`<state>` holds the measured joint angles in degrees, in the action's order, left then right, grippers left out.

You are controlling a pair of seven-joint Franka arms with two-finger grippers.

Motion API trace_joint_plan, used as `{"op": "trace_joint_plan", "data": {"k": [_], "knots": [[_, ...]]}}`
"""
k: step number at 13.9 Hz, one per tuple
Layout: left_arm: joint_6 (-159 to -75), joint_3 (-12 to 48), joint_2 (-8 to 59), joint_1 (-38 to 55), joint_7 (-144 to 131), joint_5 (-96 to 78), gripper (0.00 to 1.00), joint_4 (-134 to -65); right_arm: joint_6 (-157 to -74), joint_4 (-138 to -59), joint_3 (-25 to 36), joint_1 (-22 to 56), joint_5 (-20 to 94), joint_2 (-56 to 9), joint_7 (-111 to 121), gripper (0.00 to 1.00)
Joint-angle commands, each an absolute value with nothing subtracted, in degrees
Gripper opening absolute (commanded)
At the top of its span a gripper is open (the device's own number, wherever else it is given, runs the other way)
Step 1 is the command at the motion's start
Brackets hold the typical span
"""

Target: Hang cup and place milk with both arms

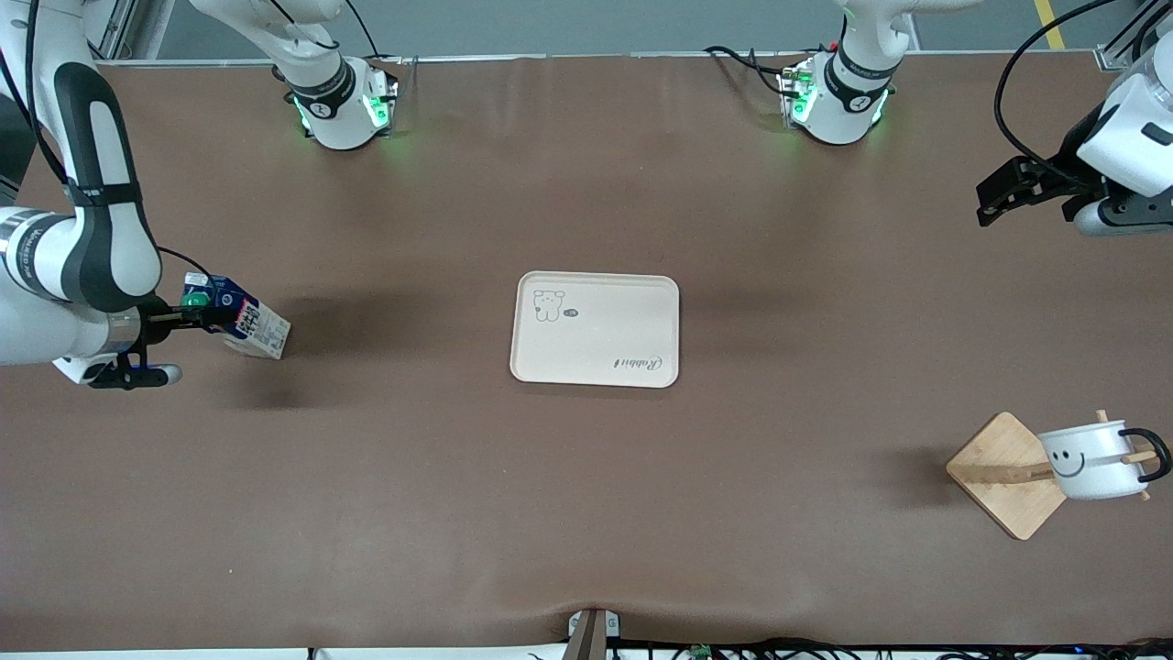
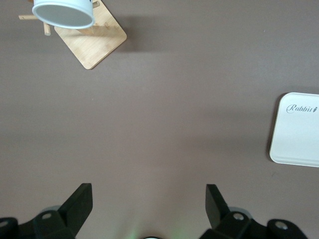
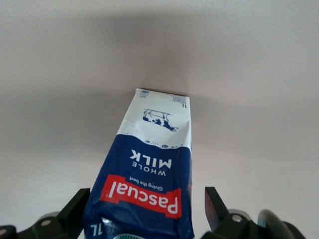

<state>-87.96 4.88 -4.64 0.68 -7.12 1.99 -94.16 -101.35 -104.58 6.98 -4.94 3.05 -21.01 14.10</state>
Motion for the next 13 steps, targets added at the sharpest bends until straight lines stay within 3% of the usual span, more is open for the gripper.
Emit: {"op": "trace_joint_plan", "data": {"k": [1, 8, 13], "knots": [[-88.1, 5.4, -5.8, -0.1, -6.6, 1.1, 1.00, -94.7, -100.9, -104.8, 5.6, -6.2, 2.2, -20.2, 14.4, 1.00], [-88.1, 5.1, -5.8, -0.2, -6.7, 1.1, 1.00, -94.5, -99.4, -102.6, 5.5, -6.2, 2.7, -20.1, 14.2, 1.00], [-88.1, 5.0, -5.9, -0.2, -6.9, 1.1, 1.00, -94.5, -97.7, -95.3, 5.3, -5.5, 2.9, -20.5, 14.2, 1.00]]}}
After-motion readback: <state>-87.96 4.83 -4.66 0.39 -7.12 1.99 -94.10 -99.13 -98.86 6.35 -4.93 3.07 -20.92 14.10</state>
